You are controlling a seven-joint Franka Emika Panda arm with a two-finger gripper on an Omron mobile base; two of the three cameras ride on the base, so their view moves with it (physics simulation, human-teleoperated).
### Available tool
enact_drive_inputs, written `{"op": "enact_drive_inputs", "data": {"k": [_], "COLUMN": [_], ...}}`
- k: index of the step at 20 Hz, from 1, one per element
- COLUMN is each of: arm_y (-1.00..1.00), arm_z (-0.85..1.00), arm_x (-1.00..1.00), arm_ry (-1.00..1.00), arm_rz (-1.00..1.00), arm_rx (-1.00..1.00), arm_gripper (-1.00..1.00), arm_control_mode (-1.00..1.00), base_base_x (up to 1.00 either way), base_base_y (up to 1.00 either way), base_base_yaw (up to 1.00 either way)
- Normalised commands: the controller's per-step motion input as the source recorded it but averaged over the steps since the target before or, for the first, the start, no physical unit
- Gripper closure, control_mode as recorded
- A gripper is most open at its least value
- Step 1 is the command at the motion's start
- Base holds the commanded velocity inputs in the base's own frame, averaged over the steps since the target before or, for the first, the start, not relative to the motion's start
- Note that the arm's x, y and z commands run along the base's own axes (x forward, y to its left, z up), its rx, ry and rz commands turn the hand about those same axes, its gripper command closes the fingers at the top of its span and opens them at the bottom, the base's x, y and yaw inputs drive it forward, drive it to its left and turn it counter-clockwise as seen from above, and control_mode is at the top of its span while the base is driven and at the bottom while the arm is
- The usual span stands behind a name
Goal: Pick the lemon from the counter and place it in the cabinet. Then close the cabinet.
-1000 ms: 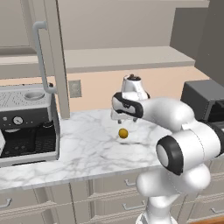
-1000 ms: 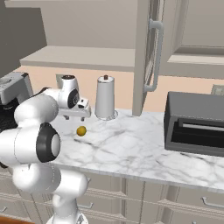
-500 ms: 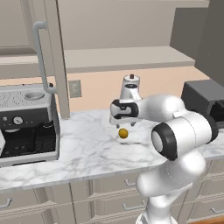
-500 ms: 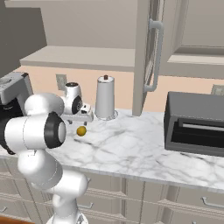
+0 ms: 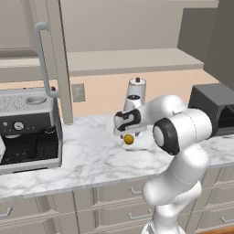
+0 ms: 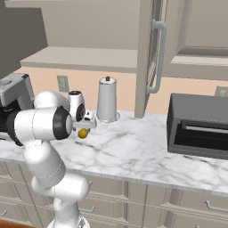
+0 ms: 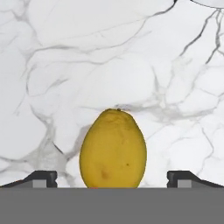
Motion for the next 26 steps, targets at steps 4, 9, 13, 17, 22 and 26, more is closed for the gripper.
{"op": "enact_drive_inputs", "data": {"k": [4,9,13,17,22,26], "arm_y": [0.0,0.0,0.0,-0.04,-0.01,0.0], "arm_z": [-0.36,-0.37,-0.35,-0.14,0.56,1.0], "arm_x": [0.03,0.01,0.0,-0.39,-0.44,-0.33], "arm_ry": [-0.01,-0.02,-0.03,-0.15,-0.3,-0.28], "arm_rz": [0.0,0.0,0.0,-0.05,-0.07,-0.11], "arm_rx": [-0.02,-0.02,-0.01,0.01,0.13,0.2], "arm_gripper": [-1.0,-1.0,1.0,1.0,1.0,1.0], "arm_control_mode": [-1.0,-1.0,-1.0,-1.0,-1.0,-1.0], "base_base_x": [0.0,0.0,0.0,0.0,0.0,0.0], "base_base_y": [0.0,0.0,0.0,0.0,0.0,0.0], "base_base_yaw": [0.0,0.0,0.0,0.0,0.0,0.0]}}
